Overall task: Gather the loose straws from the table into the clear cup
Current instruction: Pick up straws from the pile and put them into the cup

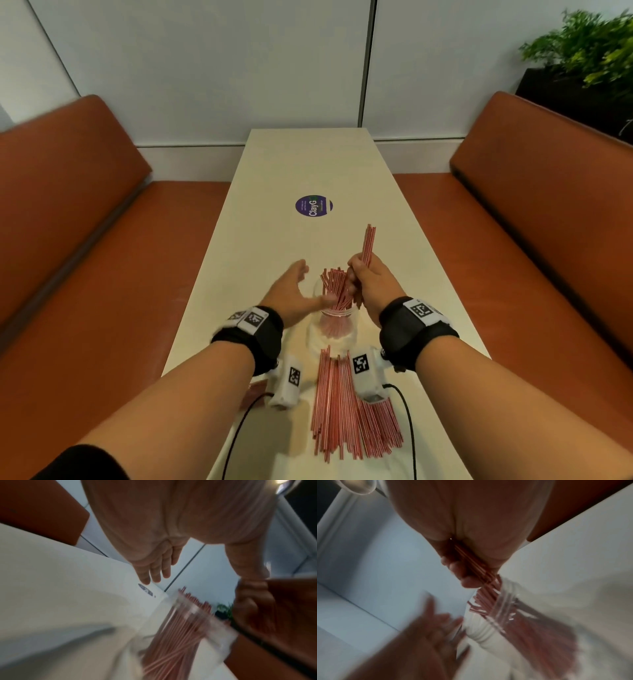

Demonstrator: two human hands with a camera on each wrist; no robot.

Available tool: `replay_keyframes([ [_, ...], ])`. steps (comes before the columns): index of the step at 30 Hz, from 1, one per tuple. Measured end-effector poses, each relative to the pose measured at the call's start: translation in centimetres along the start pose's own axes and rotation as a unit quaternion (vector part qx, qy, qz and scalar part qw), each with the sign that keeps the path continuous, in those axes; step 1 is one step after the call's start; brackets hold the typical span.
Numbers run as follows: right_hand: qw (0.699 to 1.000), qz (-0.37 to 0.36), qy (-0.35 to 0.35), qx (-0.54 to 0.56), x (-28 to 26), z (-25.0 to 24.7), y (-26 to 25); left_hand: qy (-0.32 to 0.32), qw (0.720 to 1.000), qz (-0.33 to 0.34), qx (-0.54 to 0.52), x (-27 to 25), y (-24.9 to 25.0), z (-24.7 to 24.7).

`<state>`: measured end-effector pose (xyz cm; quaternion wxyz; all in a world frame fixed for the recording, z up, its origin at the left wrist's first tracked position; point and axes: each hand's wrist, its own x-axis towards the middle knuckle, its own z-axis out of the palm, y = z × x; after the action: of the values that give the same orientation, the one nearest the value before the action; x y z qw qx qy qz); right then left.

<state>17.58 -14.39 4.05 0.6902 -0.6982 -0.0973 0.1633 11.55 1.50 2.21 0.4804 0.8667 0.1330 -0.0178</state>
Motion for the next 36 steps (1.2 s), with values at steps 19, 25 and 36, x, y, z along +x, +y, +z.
replay_keyframes([
  [19, 0.998, 0.004, 0.011, -0.056, 1.8, 2.1, 1.6, -0.068, 0.996, -0.024, 0.061, 0.2, -2.0, 1.8],
  [25, 0.995, -0.08, 0.028, -0.05, 1.1, 1.3, -1.8, -0.027, 0.994, -0.047, 0.095, -1.1, -1.7, 1.3],
  [36, 0.818, 0.199, -0.04, -0.539, -8.5, -3.7, 4.0, -0.087, 0.961, -0.147, 0.216, -7.8, 0.0, 4.8],
])
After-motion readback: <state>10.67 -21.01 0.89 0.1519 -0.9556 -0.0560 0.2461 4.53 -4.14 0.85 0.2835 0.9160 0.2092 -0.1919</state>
